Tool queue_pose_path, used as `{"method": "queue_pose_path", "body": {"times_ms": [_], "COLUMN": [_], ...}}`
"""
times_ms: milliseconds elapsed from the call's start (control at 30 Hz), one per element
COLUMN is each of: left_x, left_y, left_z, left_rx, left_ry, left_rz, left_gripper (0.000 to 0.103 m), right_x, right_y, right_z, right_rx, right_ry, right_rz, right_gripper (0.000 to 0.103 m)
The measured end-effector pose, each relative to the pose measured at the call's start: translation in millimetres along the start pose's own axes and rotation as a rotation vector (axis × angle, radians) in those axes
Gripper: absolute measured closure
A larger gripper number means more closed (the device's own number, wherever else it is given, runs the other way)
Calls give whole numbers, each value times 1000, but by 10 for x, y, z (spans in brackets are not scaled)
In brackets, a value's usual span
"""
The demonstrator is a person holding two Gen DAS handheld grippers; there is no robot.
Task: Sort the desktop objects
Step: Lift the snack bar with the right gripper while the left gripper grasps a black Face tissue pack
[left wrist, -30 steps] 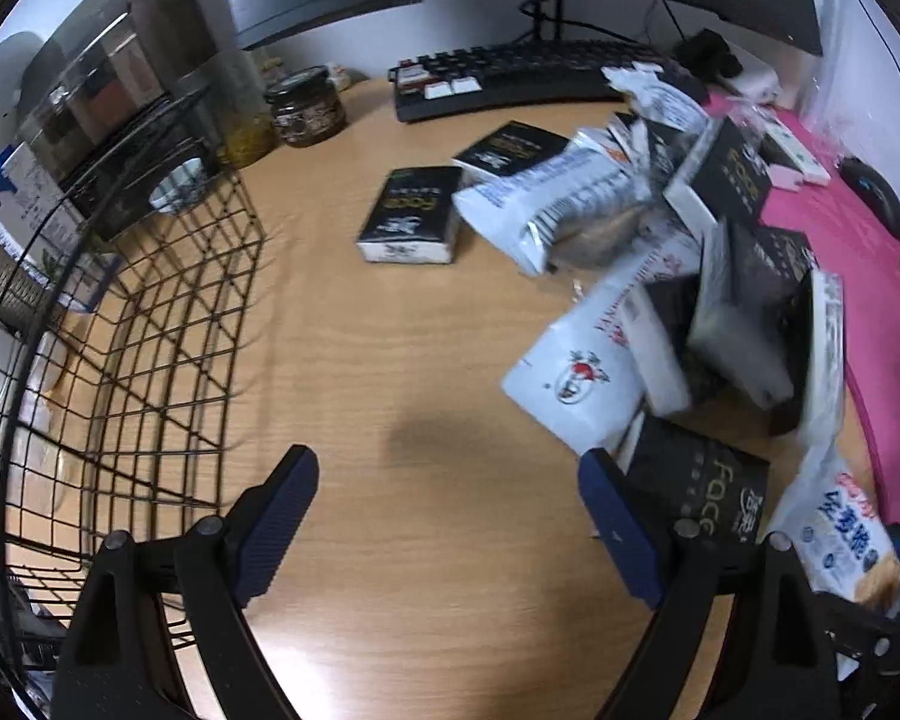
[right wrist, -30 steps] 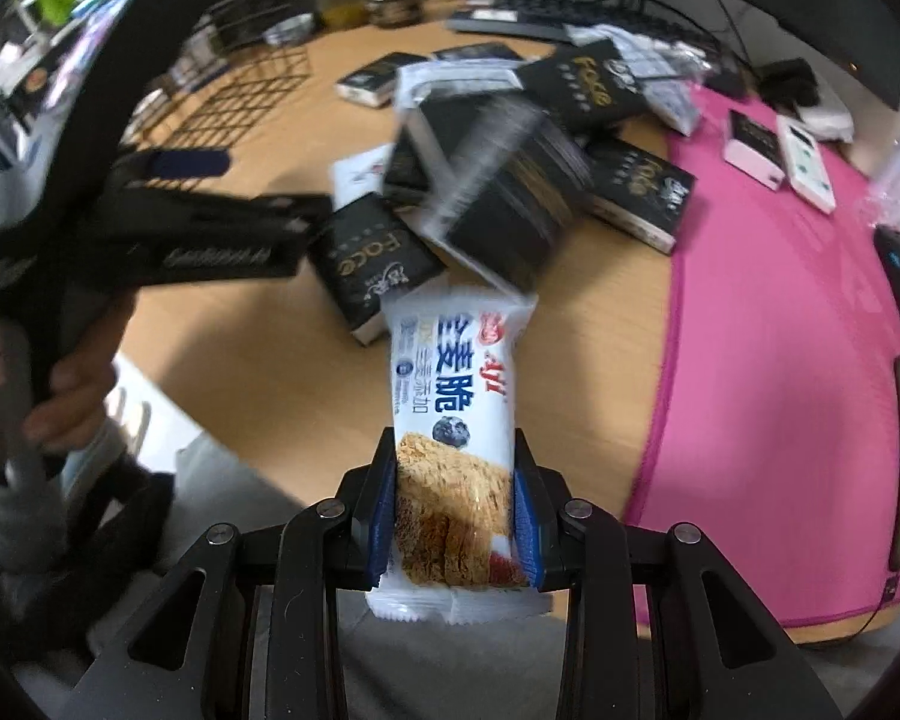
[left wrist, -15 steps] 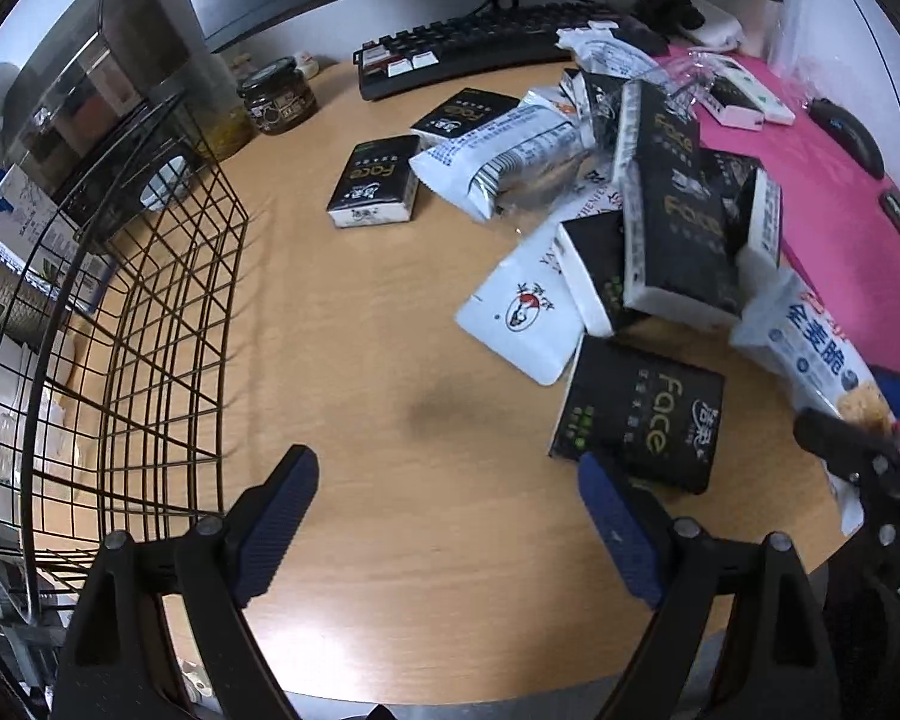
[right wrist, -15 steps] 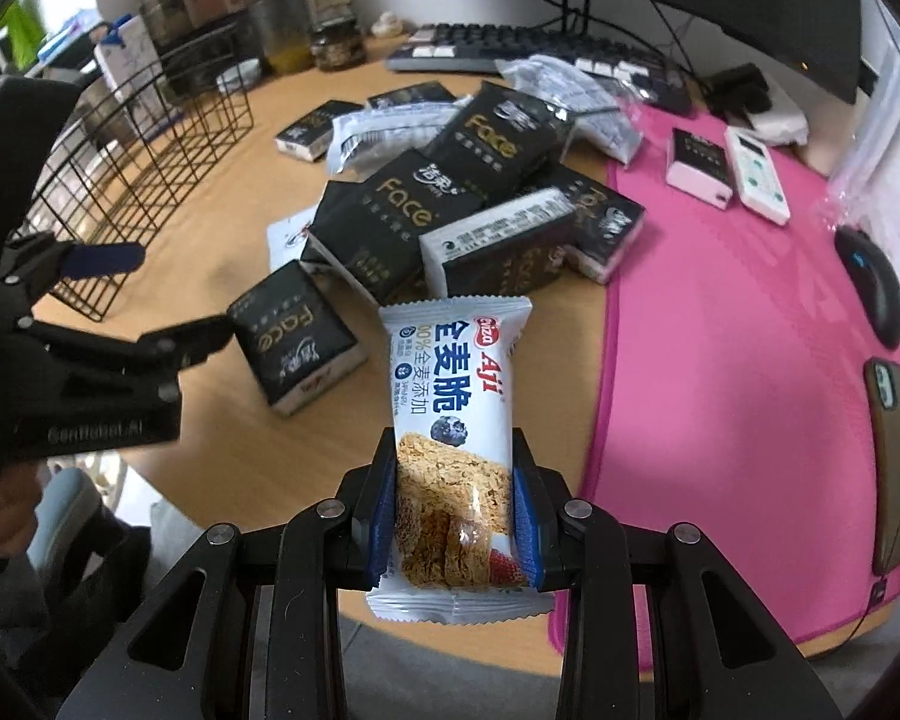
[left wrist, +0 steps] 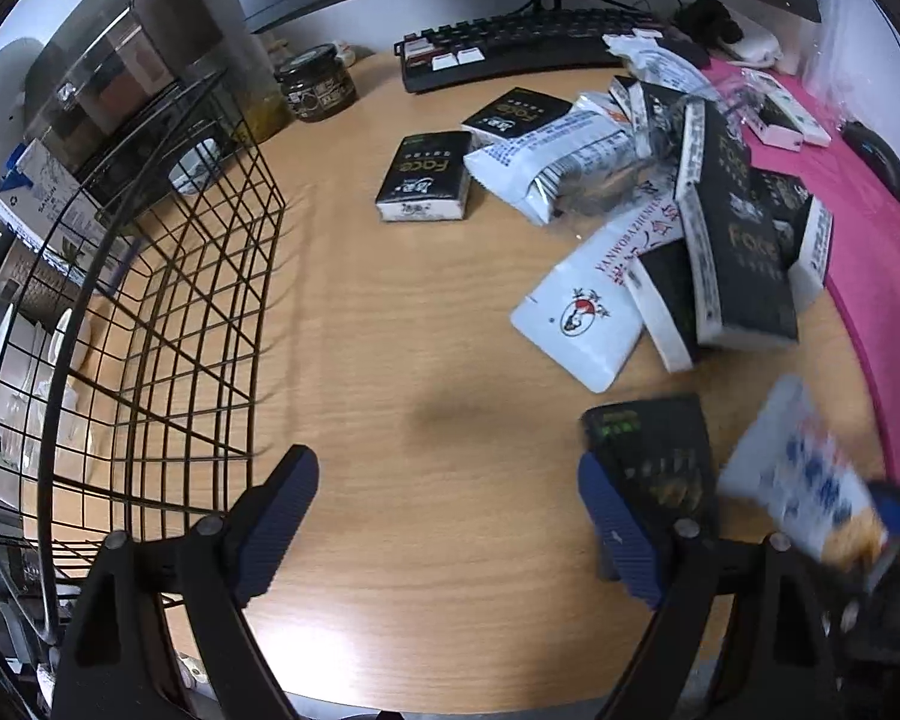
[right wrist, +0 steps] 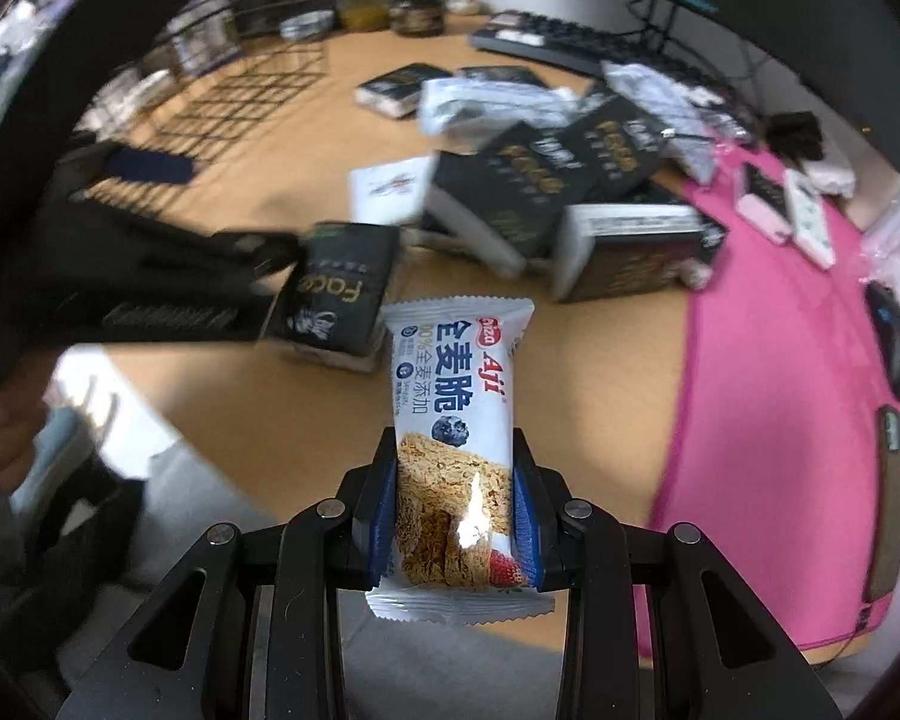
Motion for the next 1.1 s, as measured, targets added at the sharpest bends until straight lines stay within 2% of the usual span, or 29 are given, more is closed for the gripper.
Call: {"method": "queue_pose_path", "body": {"times_ms": [100, 267, 433, 500, 567, 667, 933, 1100], "left_x": [-39, 111, 448, 552, 633, 676, 677, 450], "left_y": [-8, -41, -90, -110, -134, -144, -152, -53], "left_z": [110, 385, 345, 293, 210, 183, 183, 533], "left_rx": [15, 72, 65, 47, 29, 17, 28, 132], "left_ry": [-40, -171, -197, -210, -203, -238, -233, -216], "left_rz": [21, -2, -73, -88, -107, -109, -110, -77], "left_gripper": [14, 14, 14, 18, 38, 50, 51, 51], "right_x": [3, 221, 443, 476, 496, 497, 495, 468], "right_y": [-9, 18, -15, -32, -29, -24, -25, 31], "right_z": [136, 516, 581, 561, 540, 516, 478, 508], "right_rx": [31, 125, 128, 123, 121, 122, 122, 140], "right_ry": [-43, -55, -70, -61, -56, -51, -41, -35], "right_rz": [-8, -76, -131, -143, -143, -139, -149, -150], "right_gripper": [70, 70, 70, 70, 70, 70, 70, 70]}}
Point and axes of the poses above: each gripper's, at about its wrist camera, not at the fingertips, and z roughly against the way its jaws point, x to its right, y to its top, the point moved 6 cm from there along -z, roughly the way its jaws point, and after that the axes turned 15 degrees about y, right-handed, at the moved point
